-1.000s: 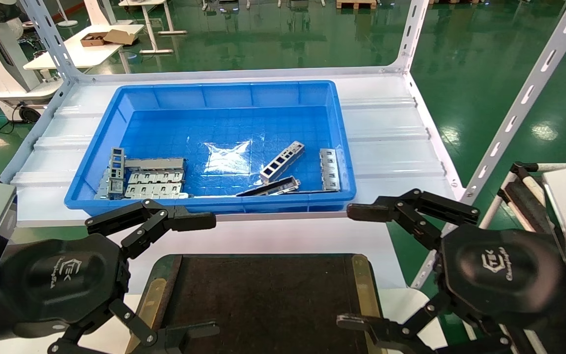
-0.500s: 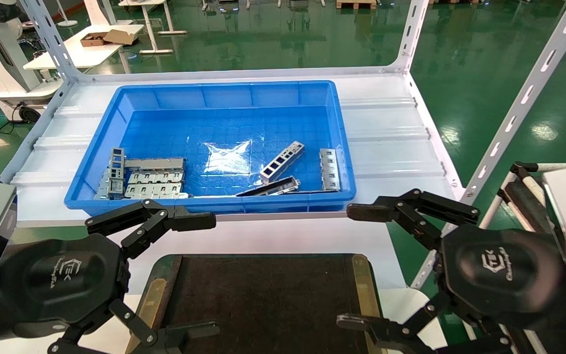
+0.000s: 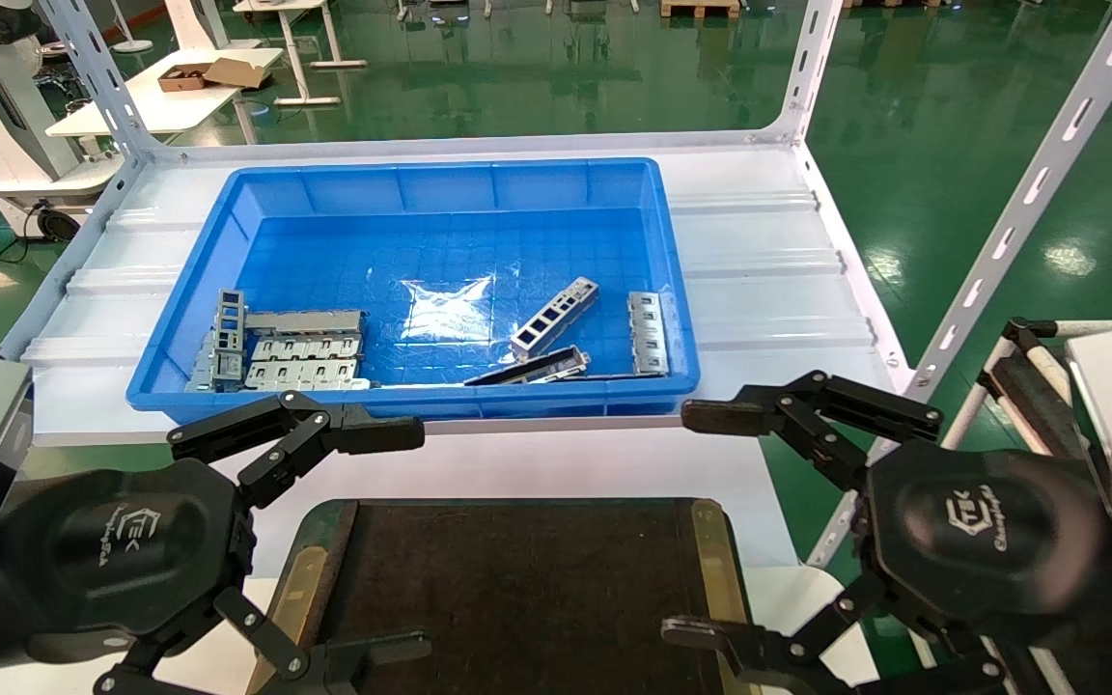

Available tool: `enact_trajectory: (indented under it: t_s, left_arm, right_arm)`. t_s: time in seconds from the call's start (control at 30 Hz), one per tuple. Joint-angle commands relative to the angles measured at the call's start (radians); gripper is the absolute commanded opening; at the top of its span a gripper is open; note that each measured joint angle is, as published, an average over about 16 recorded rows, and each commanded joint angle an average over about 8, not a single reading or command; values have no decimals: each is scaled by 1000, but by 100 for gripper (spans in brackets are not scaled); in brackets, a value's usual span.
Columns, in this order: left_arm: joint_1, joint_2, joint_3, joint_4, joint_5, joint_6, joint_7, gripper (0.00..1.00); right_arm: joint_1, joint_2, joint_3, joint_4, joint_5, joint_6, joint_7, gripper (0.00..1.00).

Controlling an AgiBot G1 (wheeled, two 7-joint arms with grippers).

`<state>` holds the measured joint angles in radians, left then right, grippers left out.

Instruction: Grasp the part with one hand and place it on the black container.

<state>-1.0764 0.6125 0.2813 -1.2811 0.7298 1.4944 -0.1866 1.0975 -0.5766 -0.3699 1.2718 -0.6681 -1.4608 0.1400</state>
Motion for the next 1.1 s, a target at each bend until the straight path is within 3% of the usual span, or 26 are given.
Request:
enact_trajectory:
  t_s: [0.03,1.1]
  left_arm:
    - [0,0,0,0,0,0,0,100]
    - [-7,6,2,3,6,-10,-2,100]
  right_arm:
    - [0,0,0,0,0,0,0,100]
    - [0,0,0,0,0,0,0,100]
